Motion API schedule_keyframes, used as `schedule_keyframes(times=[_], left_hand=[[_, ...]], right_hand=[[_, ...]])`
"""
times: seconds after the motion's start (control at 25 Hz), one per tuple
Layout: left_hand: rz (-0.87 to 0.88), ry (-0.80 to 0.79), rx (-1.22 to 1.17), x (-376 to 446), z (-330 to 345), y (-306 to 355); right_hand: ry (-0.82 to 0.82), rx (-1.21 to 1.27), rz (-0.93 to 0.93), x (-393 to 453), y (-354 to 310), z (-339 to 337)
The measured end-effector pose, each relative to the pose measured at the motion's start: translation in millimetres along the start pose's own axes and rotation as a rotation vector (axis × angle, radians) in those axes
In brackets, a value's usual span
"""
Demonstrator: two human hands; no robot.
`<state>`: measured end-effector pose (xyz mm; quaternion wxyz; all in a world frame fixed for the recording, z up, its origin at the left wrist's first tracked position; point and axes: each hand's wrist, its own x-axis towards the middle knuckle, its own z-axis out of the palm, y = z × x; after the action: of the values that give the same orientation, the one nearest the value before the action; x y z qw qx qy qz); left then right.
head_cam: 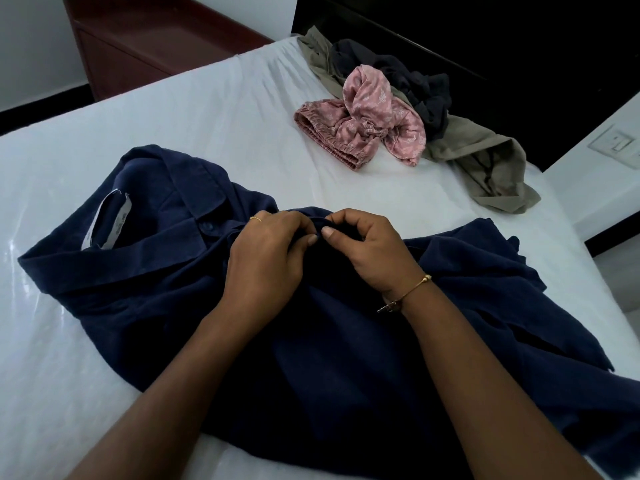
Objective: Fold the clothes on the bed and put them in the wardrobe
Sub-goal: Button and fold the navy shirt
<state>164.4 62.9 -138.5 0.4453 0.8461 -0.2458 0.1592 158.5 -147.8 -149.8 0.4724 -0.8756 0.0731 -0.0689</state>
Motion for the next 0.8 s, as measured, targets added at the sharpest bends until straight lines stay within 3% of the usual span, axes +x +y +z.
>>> schedule_keyframes(times=[0.16, 0.4, 0.6, 0.8], left_hand=[[-0.023, 0.021, -0.029, -0.9, -1.0, 1.2], [-0.050, 0.034, -0.065, 0.3, -2.5, 1.7], [0.134, 0.144, 0.098, 4.5, -10.7, 2.3], [0.120, 0.057, -0.100, 2.6, -15.0, 4.3]], right_hand=[[-0.061, 0.104, -0.002, -5.0, -0.2, -7.7], [0.005, 0.082, -0.061, -6.4, -2.9, -3.9], [0.040, -0.009, -0.093, -10.1, -10.8, -6.6], [0.174, -0.119, -0.170, -8.2, -19.5, -7.3]])
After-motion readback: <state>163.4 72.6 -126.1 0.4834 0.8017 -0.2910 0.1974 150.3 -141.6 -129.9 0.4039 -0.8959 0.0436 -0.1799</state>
